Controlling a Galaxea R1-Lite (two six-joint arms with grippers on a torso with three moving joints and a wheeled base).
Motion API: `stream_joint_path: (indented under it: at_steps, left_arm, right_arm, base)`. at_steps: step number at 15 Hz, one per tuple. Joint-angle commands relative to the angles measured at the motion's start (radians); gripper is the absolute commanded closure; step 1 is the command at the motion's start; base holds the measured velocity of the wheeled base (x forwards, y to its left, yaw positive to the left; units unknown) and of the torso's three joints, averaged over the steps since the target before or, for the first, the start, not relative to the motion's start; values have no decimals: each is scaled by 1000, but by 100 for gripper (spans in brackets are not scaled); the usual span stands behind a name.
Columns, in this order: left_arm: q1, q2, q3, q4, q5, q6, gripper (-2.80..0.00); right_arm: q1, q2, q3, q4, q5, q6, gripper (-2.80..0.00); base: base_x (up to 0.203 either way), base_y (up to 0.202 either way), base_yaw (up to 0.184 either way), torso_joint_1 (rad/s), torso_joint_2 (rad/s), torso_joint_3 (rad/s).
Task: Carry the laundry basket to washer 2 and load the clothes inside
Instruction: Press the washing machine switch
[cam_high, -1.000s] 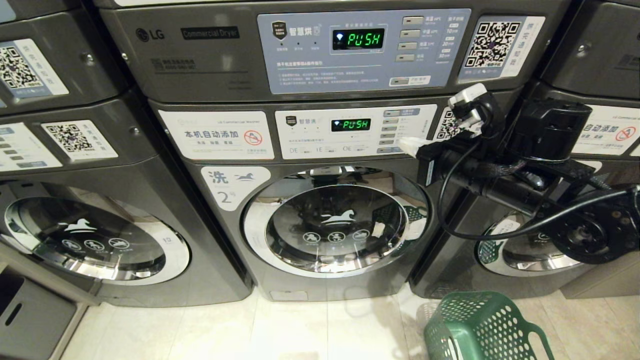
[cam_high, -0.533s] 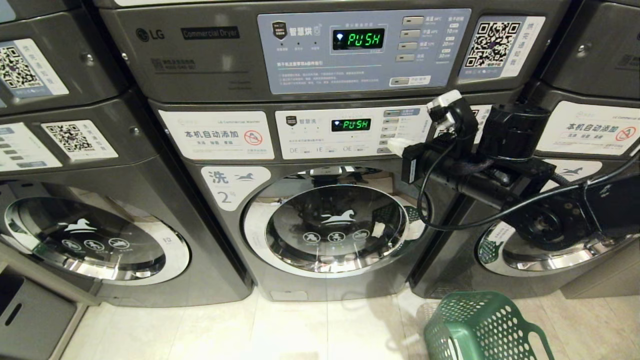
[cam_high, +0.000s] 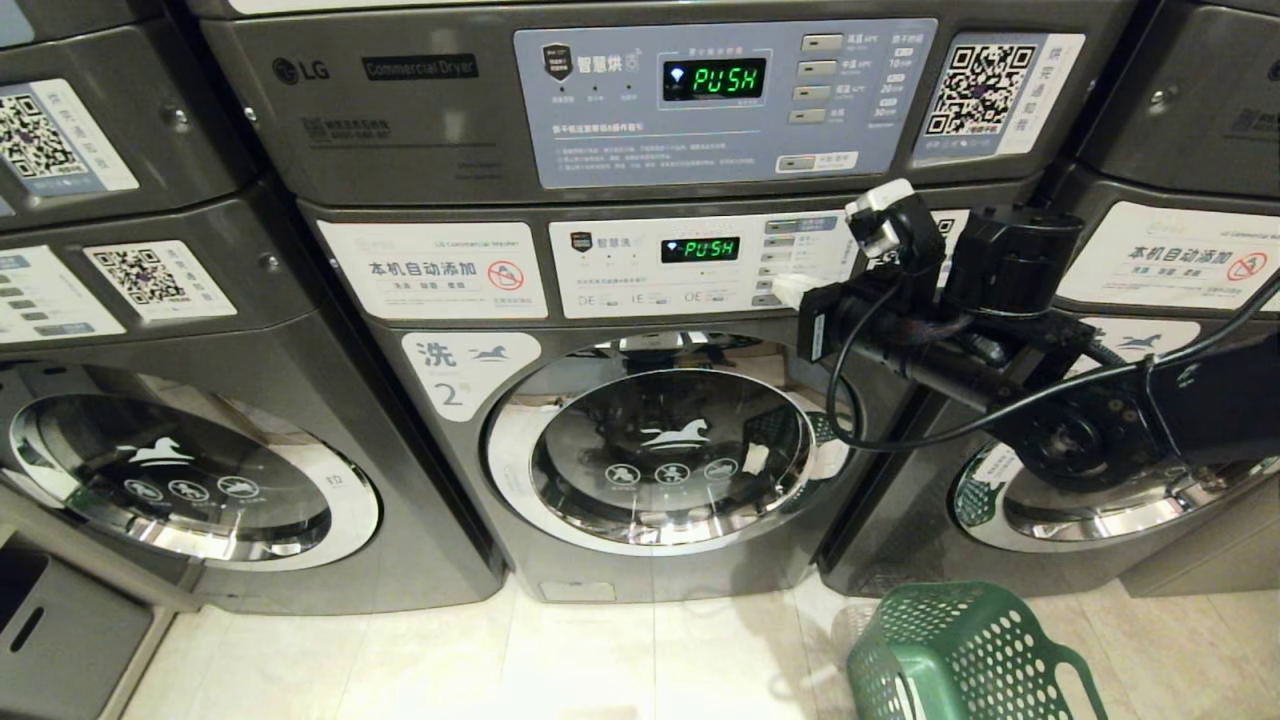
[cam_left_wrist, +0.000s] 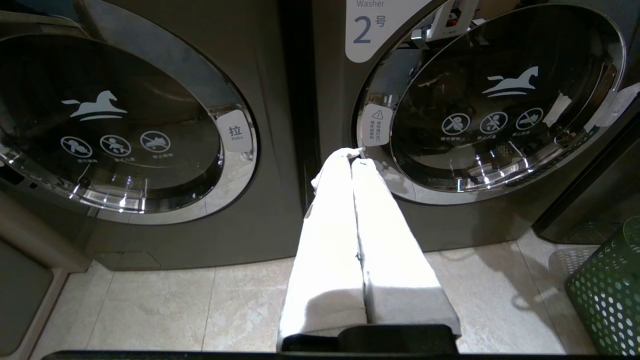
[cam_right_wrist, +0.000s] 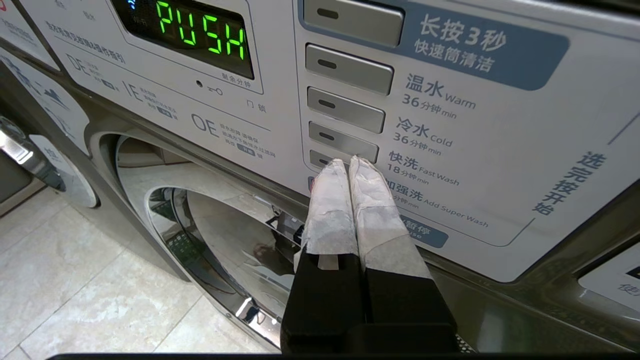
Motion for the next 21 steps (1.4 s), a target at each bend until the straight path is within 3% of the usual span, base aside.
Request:
stream_joint_path:
  at_steps: [1,12,21]
  left_arm:
    - [0,1,40,-1,0,1,0]
    - [0,1,40,-1,0,1,0]
    - [1,1,40,-1,0,1,0]
  right_arm:
    - [-1,-6,-1,-10,0,-2,0]
    - [-5,-92,71,-9,-5,0,0]
    - [3,-71,18,-9,-5,-1,0]
  base:
    - [0,0,0,0,0,0]
    - [0,0,0,0,0,0]
    - [0,0,0,0,0,0]
